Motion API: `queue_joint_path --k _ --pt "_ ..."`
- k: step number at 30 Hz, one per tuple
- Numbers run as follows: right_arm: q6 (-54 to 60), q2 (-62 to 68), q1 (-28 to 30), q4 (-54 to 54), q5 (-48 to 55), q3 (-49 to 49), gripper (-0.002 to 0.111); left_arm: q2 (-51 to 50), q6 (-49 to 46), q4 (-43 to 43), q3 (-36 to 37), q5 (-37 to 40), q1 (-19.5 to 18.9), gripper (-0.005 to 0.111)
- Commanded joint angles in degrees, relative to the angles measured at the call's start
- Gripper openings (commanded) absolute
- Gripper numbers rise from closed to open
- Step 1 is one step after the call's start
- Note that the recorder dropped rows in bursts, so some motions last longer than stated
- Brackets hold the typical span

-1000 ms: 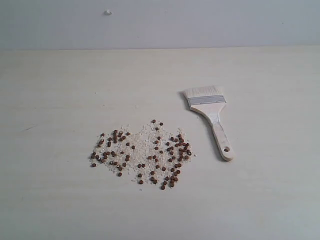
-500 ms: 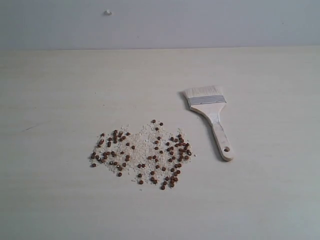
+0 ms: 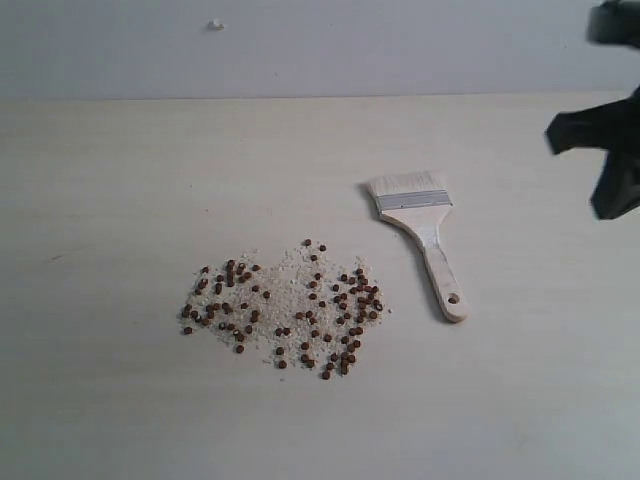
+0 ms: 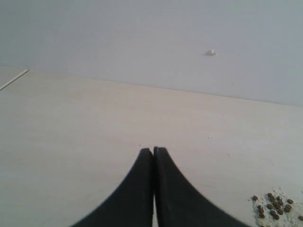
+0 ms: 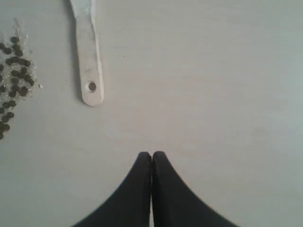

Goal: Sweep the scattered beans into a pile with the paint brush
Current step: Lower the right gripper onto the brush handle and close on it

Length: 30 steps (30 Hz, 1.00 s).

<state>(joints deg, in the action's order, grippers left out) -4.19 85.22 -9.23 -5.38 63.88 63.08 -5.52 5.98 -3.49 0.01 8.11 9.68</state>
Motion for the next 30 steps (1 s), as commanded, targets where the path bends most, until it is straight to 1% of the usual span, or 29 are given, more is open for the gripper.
queue_joint_path --k 1,4,7,9,11,13,15,19,26,30 --pt "-1.46 10.13 -7.65 -1.25 -15.43 0.69 0.0 0.12 0.22 -0.34 -0.01 -0.21 0.26 0.0" --pt "-1.36 14.28 -9.61 -1.52 -21.18 0.84 0.002 0.12 0.22 -0.34 -0.01 -0.21 0.26 0.0" --pt "-1.02 18.44 -9.79 -1.28 -21.07 0.84 0.017 0.12 0.22 -0.34 -0.01 -0.21 0.26 0.0" --pt "-1.02 20.04 -9.79 -0.65 -20.81 0.84 0.03 0.12 0.22 -0.34 -0.01 -0.21 0.26 0.0" --pt "-1.02 21.41 -9.79 -0.15 -22.12 0.84 0.045 0.12 0.22 -0.34 -0.01 -0.21 0.26 0.0" --pt "-1.02 22.22 -9.79 -0.14 -24.37 0.84 0.054 0.12 0.22 -0.34 -0.01 -0.21 0.26 0.0" --pt "-1.02 22.99 -9.79 -0.25 -26.71 0.84 0.056 0.12 0.22 -0.34 -0.01 -0.21 0.26 0.0" --pt "-1.14 24.72 -9.79 -0.25 -30.95 1.08 0.056 0.12 0.22 -0.34 -0.01 -0.21 0.26 0.0" --pt "-1.84 28.76 -9.79 -0.48 -24.66 7.45 0.056 0.12 0.22 -0.34 -0.01 -0.21 0.26 0.0" --pt "-2.1 30.75 -9.79 -2.9 -21.27 10.64 0.056 0.12 0.22 -0.34 -0.01 -0.21 0.26 0.0"
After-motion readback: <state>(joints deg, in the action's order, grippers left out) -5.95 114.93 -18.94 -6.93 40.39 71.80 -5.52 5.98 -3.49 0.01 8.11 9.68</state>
